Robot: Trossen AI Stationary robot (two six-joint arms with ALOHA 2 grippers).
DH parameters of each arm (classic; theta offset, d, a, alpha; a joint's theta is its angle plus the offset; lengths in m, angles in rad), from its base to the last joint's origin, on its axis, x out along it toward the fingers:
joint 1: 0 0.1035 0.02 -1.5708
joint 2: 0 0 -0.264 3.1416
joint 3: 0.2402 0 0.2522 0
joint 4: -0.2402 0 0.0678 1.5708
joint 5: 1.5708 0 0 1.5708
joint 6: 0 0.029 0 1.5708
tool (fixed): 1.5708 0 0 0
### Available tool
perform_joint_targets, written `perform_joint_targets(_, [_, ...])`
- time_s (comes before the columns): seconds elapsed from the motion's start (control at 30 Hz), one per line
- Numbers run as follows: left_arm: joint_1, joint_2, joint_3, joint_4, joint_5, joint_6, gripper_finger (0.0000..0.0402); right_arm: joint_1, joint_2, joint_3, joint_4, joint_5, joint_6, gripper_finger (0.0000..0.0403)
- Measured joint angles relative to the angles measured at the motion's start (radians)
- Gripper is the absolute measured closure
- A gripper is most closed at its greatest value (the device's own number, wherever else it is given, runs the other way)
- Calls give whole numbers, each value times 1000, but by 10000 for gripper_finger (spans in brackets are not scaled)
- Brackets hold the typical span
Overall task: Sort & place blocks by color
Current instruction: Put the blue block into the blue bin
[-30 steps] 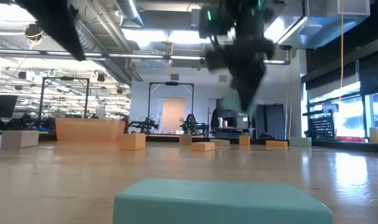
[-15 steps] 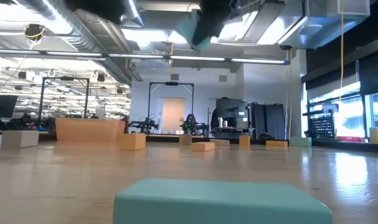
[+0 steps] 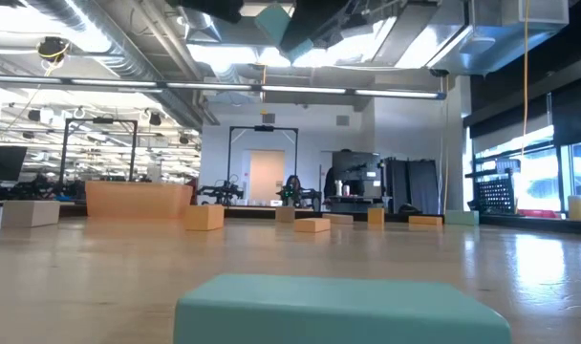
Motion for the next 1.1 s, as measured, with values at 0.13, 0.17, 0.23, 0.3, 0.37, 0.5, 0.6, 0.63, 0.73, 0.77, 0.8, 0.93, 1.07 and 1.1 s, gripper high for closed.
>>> perform_joint_targets(0.13, [42,0,0,45,83,52,230,1,0,0,12,0,10,345])
perform_joint_targets(0.17, [50,0,0,65,103,69,230,1,0,0,12,0,16,345])
perform_joint_targets(0.23, [66,0,0,109,142,96,230,1,0,0,12,1,16,345])
perform_joint_targets(0.3, [80,0,0,128,173,107,230,1,0,0,17,3,17,345])
perform_joint_targets(0.37, [93,0,0,129,195,108,230,1,0,0,23,2,17,345])
perform_joint_targets(0.5, [111,2,0,128,233,107,230,1,-1,0,26,2,17,345])
perform_joint_targets(0.6, [123,3,0,125,254,106,230,1,-1,0,27,2,17,345])
perform_joint_targets(0.63, [126,3,0,125,257,106,230,1,-1,0,28,2,17,345])
perform_joint_targets(0.73, [135,3,0,125,262,106,230,1,-1,0,30,2,17,345])
perform_joint_targets(0.77, [139,3,0,125,269,106,231,1,-1,0,30,2,17,345])
perform_joint_targets(0.8, [144,3,0,125,280,105,230,1,-1,0,31,2,16,345])
perform_joint_targets(0.93, [158,3,0,125,300,105,232,1,-2,0,37,1,16,345])
perform_joint_targets(1.07, [166,3,0,125,302,105,247,1,-2,0,40,0,16,345])
perform_joint_targets(1.1, [168,3,0,124,303,105,254,1,-2,0,40,0,16,345])
